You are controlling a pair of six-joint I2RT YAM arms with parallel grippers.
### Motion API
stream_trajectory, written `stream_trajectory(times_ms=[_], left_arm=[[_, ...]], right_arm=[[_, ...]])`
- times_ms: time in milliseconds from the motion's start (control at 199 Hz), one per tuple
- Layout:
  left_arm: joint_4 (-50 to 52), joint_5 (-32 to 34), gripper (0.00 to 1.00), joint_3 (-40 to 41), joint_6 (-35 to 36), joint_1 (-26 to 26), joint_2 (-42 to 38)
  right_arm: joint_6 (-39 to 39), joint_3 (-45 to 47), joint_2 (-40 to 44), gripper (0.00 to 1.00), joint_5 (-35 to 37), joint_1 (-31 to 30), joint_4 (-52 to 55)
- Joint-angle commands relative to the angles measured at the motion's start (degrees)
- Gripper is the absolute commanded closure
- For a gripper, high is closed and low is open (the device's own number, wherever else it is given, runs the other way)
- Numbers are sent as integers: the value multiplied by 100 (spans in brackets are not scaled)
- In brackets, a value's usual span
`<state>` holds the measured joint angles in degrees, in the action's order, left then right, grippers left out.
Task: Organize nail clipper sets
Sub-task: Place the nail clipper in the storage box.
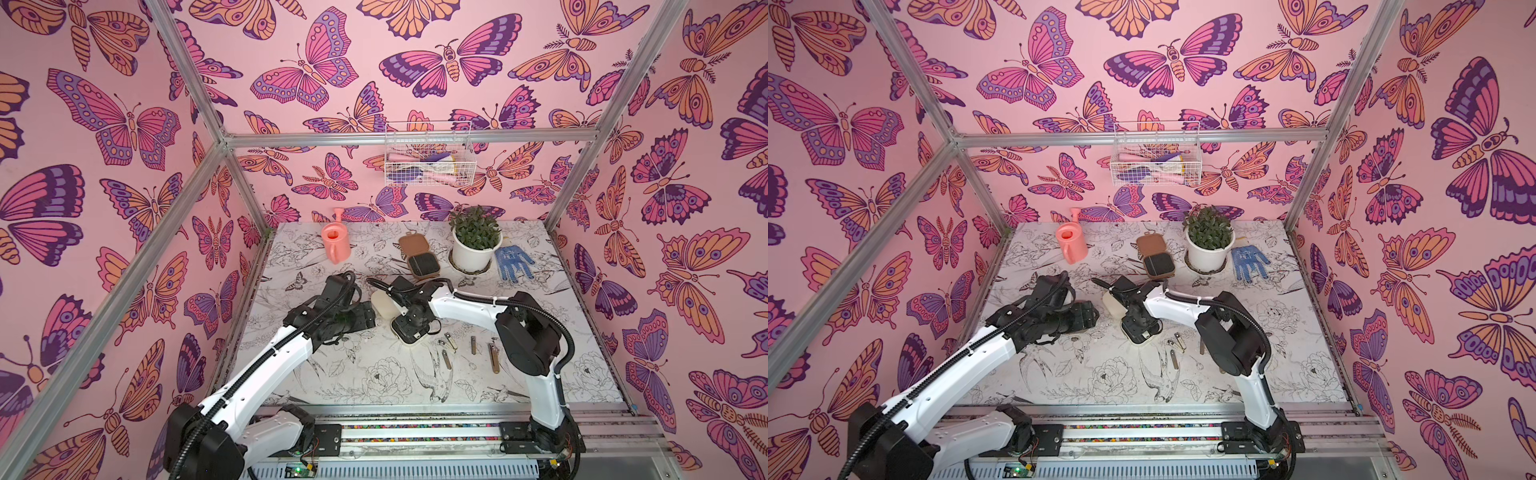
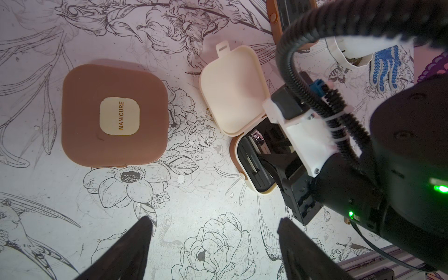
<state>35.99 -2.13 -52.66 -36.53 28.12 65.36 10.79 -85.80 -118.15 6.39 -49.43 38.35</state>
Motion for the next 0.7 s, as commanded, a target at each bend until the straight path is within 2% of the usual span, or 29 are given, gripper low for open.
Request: stream_trajectory(times_ms=[0,368,695], left_arm=[[39,-7,16,81,-12,18,-19],[35,-7,16,81,-21,18,-24],[36,-15,17,79,-22,18,-15]], right_arm=[[126,-8,-72,66,-136,-25,385],[178,40,480,66,-428,-23,463],[204,73,436,83,-482,-23,419]])
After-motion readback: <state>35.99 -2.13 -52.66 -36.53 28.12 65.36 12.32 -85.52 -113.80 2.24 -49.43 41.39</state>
